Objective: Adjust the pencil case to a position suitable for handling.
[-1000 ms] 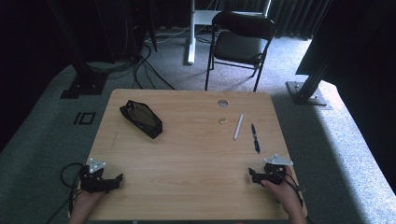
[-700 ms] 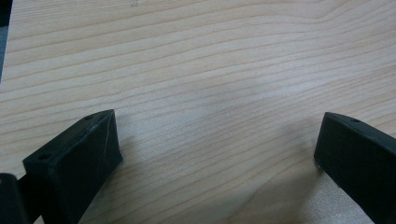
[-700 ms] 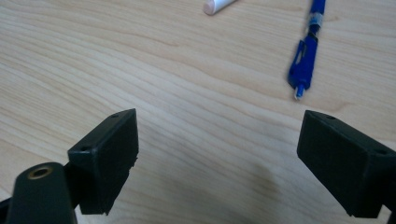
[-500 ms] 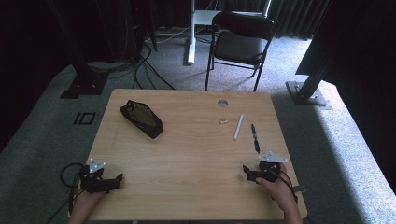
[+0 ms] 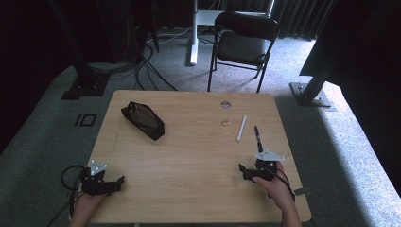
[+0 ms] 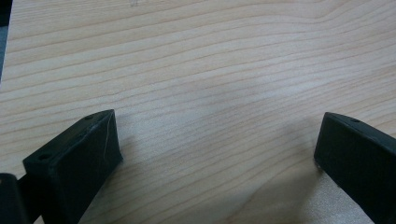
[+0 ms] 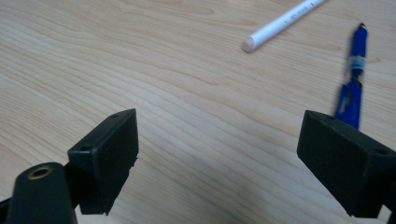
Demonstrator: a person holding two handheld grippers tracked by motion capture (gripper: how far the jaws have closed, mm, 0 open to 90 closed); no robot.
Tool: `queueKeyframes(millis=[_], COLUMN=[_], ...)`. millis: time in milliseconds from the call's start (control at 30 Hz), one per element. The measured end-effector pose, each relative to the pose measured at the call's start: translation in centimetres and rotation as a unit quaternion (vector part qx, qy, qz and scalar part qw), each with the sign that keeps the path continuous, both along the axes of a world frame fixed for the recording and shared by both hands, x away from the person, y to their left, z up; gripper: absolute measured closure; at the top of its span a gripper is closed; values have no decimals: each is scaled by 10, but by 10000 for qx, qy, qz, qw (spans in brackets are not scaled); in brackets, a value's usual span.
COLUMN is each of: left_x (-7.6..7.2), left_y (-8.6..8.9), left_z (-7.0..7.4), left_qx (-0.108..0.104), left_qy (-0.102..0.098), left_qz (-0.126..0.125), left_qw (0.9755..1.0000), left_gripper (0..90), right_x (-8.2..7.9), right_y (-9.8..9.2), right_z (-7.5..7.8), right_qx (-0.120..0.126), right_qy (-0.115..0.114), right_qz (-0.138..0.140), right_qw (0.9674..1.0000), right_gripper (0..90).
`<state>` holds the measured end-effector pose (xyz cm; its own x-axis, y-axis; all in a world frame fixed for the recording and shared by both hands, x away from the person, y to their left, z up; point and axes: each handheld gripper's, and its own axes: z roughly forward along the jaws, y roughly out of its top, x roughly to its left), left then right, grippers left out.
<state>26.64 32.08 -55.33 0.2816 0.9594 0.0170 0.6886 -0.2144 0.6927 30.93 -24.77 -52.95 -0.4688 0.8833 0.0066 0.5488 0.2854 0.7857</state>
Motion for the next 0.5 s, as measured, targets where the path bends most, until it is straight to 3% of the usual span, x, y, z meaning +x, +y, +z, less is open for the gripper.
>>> queueKeyframes(millis=[500], left_x=[0], left_y=[0], left_z=[0], left_qx=[0], left_qy=[1], left_qz=[0], left_qw=[10000], left_gripper=[6], right_x=[10], right_y=[28], right_z=[9], right_qx=[34], right_qy=[-121], right_qz=[284], right_qw=[9995], right_gripper=[126])
